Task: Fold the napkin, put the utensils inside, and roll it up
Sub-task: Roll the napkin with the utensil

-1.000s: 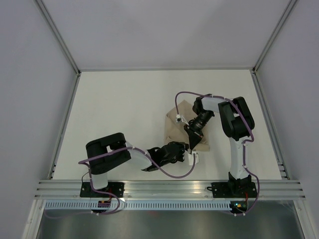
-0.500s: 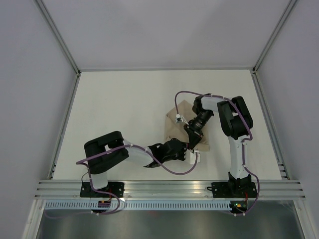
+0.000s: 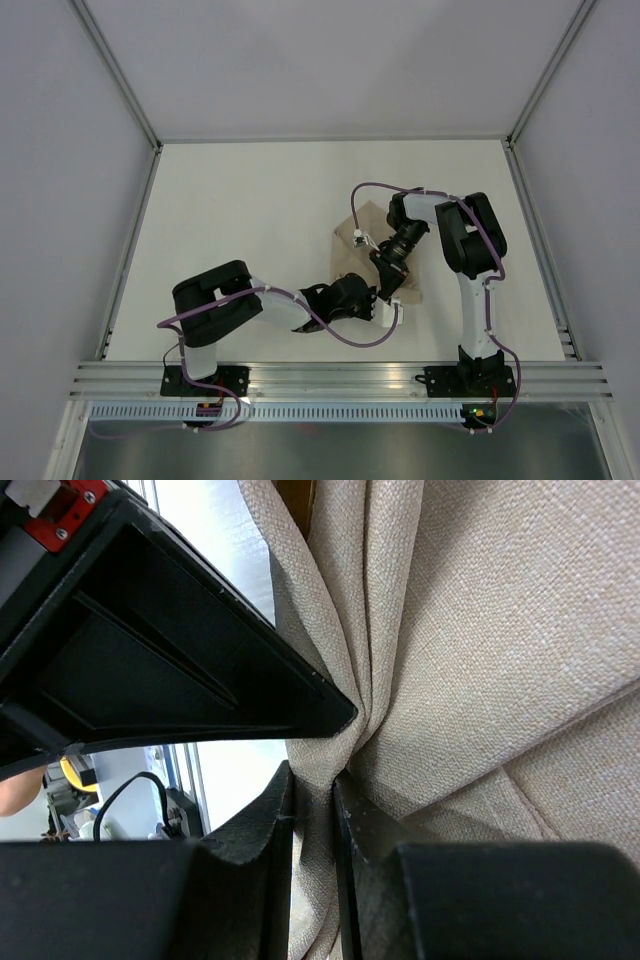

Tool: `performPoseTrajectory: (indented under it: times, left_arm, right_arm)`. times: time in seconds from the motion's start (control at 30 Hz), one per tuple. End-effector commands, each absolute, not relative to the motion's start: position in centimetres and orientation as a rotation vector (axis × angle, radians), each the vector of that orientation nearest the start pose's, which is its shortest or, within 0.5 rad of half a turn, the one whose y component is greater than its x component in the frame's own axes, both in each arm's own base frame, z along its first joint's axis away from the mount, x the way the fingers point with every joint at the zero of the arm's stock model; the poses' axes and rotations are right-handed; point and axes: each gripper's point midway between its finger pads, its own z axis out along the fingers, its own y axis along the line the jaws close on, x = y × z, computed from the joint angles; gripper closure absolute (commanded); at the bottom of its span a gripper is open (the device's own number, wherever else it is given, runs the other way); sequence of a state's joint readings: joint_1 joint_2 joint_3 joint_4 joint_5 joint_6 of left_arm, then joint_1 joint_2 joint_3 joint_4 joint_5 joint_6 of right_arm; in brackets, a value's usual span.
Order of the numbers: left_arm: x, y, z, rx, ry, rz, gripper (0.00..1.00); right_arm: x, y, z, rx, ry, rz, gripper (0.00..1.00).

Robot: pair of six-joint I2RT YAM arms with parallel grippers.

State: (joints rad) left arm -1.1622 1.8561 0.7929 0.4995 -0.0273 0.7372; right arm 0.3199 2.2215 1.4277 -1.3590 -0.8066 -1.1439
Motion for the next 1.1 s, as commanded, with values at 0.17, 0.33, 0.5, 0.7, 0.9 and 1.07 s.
performPoseTrajectory:
  times: [0.17, 0.33, 0.5, 0.7, 0.9, 1.07]
  left_arm:
    - [19.1, -40.0, -1.5, 1.840, 1.388, -0.334, 0.95]
    - [17.7, -40.2, -1.9, 1.833, 1.461, -0.448, 0.98]
    - [17.1, -39.9, -2.3, 1.799, 1.550, -0.543, 0.98]
    - [16.8, -39.7, -2.2, 1.756, 1.623, -0.642, 0.98]
    - [17.0, -39.3, -2.0, 1.685, 1.697, -0.743, 0.98]
    - [16.8, -39.1, -2.1, 1.633, 1.773, -0.864, 0.98]
  right_arm:
    - [23.0, 16.7, -1.2, -1.819, 2.353, 1.383, 0.87]
    - [23.5, 16.9, -0.1, -1.785, 2.334, 1.371, 0.68]
    - [24.1, 17.4, 1.7, -1.713, 2.327, 1.353, 0.52]
    - [26.7, 17.3, 4.1, -1.569, 2.318, 1.210, 0.45]
    - [30.2, 16.5, 7.2, -1.333, 2.296, 1.147, 0.42]
    - [32.4, 14.2, 9.9, -1.204, 2.191, 1.097, 0.42]
